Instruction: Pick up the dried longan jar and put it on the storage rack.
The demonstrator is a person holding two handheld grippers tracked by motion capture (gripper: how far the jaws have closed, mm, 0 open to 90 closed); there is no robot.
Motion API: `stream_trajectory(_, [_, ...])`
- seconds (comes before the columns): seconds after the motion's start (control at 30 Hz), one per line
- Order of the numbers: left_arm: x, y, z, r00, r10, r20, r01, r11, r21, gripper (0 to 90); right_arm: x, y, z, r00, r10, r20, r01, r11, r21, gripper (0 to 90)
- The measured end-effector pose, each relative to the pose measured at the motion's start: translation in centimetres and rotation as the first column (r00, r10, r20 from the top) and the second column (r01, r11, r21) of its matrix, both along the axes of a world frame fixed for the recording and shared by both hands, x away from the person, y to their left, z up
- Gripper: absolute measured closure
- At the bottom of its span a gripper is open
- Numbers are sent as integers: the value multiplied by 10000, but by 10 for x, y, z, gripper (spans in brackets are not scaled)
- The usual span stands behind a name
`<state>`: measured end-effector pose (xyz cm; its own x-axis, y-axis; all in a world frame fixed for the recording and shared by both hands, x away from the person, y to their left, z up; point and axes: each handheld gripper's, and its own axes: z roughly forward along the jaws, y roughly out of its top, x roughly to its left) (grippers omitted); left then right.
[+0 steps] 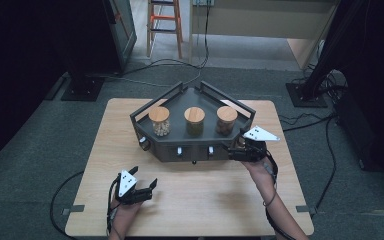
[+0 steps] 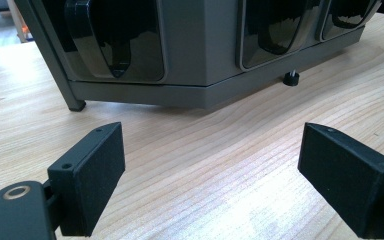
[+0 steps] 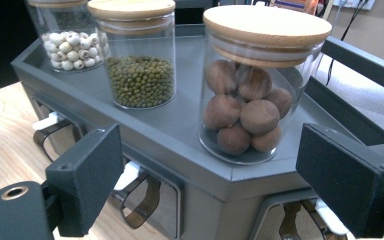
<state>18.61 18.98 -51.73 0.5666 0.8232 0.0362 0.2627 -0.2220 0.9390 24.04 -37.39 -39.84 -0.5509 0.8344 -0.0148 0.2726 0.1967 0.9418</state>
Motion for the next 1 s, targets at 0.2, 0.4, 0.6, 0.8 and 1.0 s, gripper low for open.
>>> stream_trajectory(0.2, [0, 2, -1, 10000, -8, -5, 8, 9999, -139, 114, -10, -2, -4, 9996, 209, 178, -209, 9998, 38, 115])
stream_trajectory(0.4, [0, 2, -1, 10000, -11, -6, 11, 9999, -143, 114, -22, -4, -11, 9986, 313, 420, -317, 9995, 92, 115])
stream_trajectory(0.6, [1, 2, -1, 10000, -10, -20, 9, 9999, -160, 114, -28, -6, -22, 9981, 376, 488, -390, 9988, 285, 116])
stream_trajectory(0.8, [1, 2, -1, 10000, -25, -16, 25, 9999, -139, 114, -28, -10, -31, 9978, 515, 416, -535, 9974, 492, 116])
stream_trajectory(1.0, [1, 2, 0, 10000, -39, -40, 39, 10000, -68, 114, -29, -15, -42, 9945, 877, 574, -912, 9940, 611, 116])
